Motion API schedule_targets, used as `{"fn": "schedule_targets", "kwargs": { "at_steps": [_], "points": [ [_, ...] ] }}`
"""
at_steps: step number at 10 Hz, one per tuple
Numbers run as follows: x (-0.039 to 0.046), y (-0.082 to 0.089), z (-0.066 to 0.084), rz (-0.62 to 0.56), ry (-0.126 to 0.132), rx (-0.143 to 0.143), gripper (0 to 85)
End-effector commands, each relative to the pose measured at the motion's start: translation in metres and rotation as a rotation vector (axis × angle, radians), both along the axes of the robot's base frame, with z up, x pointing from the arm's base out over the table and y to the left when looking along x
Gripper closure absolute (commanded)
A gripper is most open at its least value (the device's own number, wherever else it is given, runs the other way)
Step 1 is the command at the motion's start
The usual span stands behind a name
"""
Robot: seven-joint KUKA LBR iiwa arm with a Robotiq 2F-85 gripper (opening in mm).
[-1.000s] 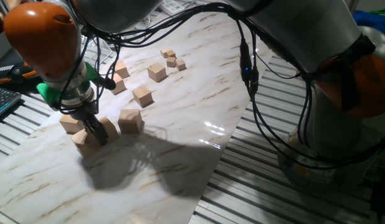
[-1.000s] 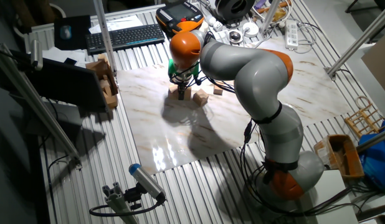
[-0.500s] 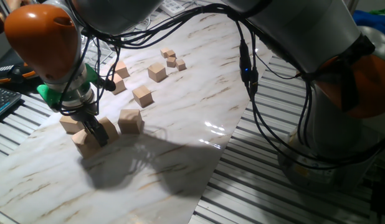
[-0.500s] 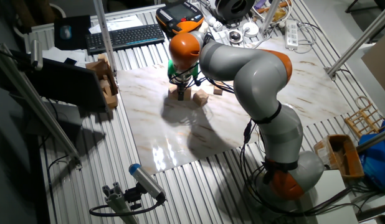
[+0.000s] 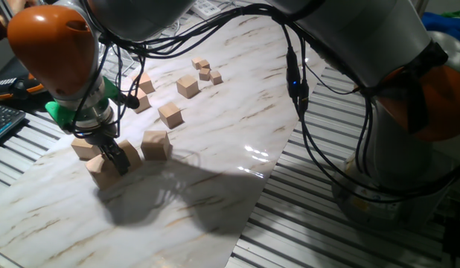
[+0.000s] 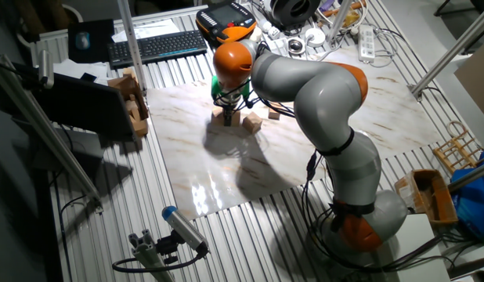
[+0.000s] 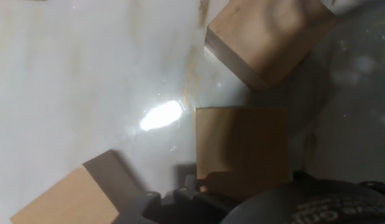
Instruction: Stack the blocks into a cross shape
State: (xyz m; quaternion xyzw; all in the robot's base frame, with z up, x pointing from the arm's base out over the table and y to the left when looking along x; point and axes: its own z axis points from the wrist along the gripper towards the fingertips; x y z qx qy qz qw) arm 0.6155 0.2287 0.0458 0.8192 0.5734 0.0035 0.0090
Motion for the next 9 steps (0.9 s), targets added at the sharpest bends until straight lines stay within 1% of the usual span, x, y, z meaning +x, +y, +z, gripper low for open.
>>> {"fn": "schedule_targets", "kwargs": {
  "at_steps": [1,2,3,4,5,9],
  "points": [
    [-0.0004,0.0001,-0.0006,0.005,-0.003,0.002,34.0],
    [-0.0007,0.0000,-0.0013,0.008,-0.006,0.005,34.0],
    [-0.0009,-0.0004,-0.0020,0.014,-0.010,0.006,51.0],
    [-0.0013,-0.0008,-0.0023,0.017,-0.018,0.006,85.0],
    [-0.0013,-0.0009,-0.0032,0.016,-0.023,0.006,85.0],
    [-0.0017,-0.0008,-0.0032,0.030,-0.016,0.006,85.0]
  ]
}}
